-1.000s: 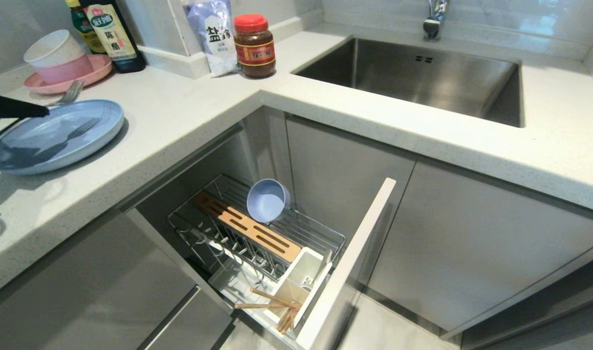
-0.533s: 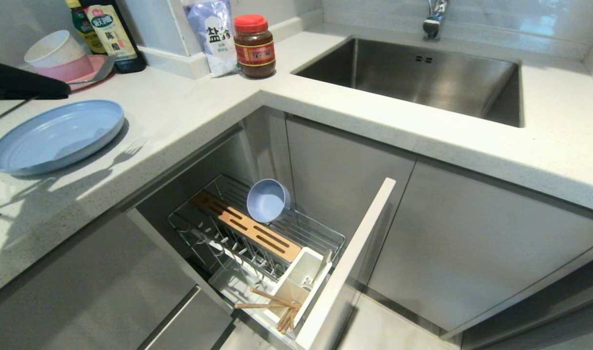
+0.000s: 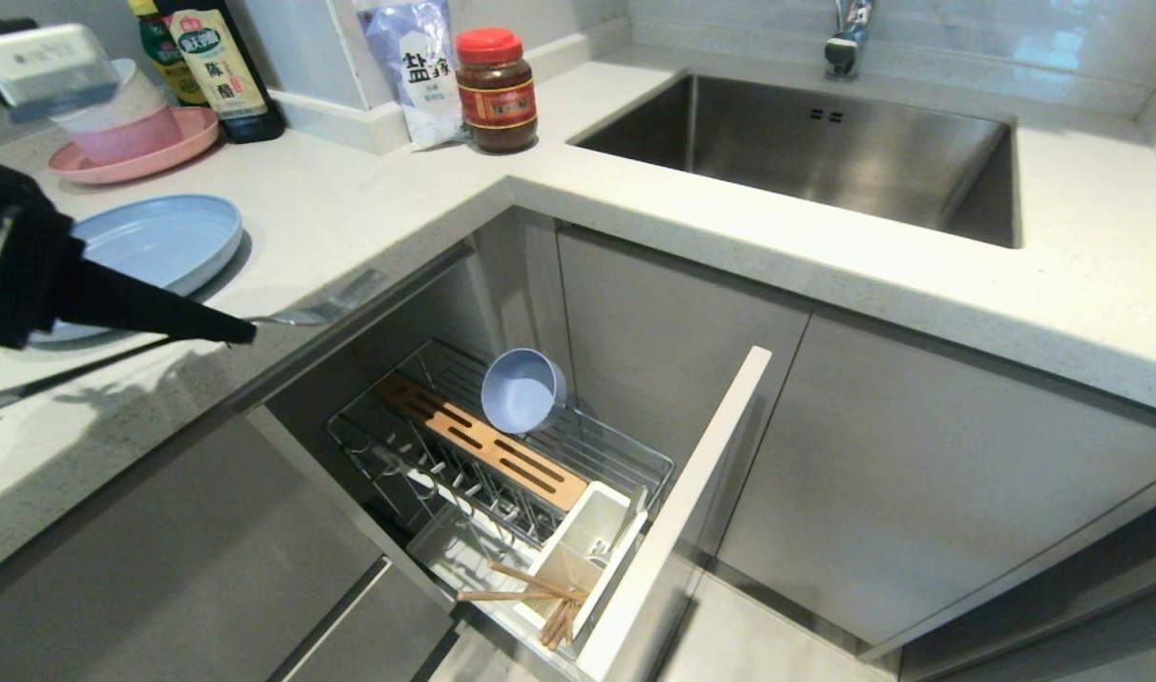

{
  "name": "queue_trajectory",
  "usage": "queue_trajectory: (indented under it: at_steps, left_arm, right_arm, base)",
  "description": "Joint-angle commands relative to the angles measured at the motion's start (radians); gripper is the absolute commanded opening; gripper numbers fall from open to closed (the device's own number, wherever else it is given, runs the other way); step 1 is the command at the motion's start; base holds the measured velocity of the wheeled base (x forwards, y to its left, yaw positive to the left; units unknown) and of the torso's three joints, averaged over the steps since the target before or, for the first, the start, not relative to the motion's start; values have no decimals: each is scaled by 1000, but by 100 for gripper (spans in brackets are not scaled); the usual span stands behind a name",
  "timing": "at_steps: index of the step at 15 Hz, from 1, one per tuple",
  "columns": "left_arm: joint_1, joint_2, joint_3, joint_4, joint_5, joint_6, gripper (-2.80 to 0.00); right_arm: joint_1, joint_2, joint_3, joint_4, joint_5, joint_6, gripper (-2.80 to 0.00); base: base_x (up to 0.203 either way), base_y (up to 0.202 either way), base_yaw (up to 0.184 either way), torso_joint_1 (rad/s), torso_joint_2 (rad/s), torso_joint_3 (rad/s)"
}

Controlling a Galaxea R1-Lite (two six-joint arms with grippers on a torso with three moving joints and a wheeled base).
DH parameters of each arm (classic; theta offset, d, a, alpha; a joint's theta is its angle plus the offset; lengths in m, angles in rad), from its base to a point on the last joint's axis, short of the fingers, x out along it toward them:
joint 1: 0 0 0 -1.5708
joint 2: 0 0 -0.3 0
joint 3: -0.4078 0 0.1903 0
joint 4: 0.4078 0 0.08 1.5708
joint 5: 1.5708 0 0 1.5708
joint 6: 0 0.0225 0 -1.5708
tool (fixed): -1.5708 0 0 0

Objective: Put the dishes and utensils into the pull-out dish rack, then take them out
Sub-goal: Pick up the fork and place it in the cupboard

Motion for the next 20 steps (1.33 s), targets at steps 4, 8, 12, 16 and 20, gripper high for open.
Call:
queue_trajectory:
  at_steps: [4,8,12,16,20]
  left_arm:
    - [-228,144,131,-38,186,10,-280]
    - [-334,253,157,-41,271,-27,-280]
    - [-409,382,157,-79,340,-122,-280]
    - [-439,500,131,-101,403,-195,-280]
    - [-476,573,101,-101,406,-236,-280]
  right_arm:
    - [0,-5,2,0,0,0,-280]
    - [0,-5,2,0,0,0,-280]
    - [0,-5,2,0,0,0,-280]
    - [0,-5,2,0,0,0,-280]
    - [0,-5,2,0,0,0,-280]
  base:
    - [0,0,0,0,0,0]
    - [0,0,0,0,0,0]
    - [0,0,0,0,0,0]
    - [0,0,0,0,0,0]
    - [0,0,0,0,0,0]
